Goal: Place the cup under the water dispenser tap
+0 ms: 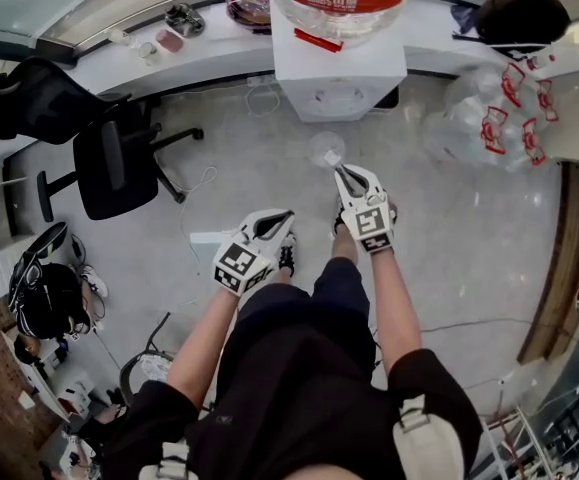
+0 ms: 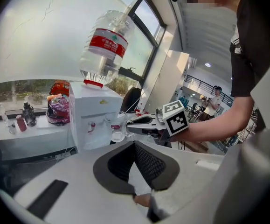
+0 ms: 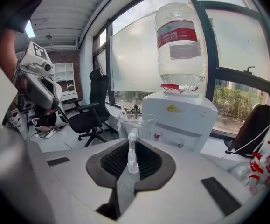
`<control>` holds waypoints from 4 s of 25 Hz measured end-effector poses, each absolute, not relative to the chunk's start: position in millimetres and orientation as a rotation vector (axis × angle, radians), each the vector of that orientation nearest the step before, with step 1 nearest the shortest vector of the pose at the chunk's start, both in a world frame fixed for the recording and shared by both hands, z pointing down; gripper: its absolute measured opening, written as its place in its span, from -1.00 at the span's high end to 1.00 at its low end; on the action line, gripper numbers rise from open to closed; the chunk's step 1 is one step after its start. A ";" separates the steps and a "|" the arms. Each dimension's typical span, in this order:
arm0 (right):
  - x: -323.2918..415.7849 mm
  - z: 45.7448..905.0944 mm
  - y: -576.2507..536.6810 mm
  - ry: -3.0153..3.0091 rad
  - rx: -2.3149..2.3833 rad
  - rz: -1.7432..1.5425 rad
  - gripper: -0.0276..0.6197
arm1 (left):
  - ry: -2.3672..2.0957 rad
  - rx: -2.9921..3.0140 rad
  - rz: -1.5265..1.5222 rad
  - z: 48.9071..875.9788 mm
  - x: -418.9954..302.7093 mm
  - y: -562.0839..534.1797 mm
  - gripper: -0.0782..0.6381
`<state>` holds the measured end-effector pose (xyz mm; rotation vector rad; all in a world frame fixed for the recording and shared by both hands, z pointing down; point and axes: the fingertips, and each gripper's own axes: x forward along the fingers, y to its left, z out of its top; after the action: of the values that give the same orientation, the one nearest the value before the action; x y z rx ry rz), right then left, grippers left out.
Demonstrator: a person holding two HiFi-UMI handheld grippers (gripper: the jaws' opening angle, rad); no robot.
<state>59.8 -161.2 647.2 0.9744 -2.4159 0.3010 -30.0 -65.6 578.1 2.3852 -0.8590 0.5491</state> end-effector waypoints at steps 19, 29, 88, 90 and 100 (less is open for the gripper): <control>57.3 754.9 -220.7 -2.344 1.129 0.395 0.84 | -0.930 2.352 0.560 628.7 -39.3 -88.0 0.79; 58.4 822.1 -245.1 -2.302 1.160 0.413 0.84 | -0.920 2.278 0.588 667.7 -48.3 -61.1 0.79; 37.0 969.2 -321.6 -2.314 1.260 0.391 0.69 | -1.006 2.118 0.533 789.7 -77.7 -64.4 0.79; 39.7 970.8 -319.0 -2.299 1.255 0.398 0.63 | -1.001 2.107 0.534 789.8 -76.9 -64.0 0.79; 50.5 979.4 -281.4 -2.227 1.250 0.457 0.49 | -0.996 2.101 0.530 782.3 -77.5 -68.2 0.79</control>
<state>50.5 -281.4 979.4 1.2505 -2.2268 0.4569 -77.5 -68.2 782.3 2.1014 -0.9960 0.5304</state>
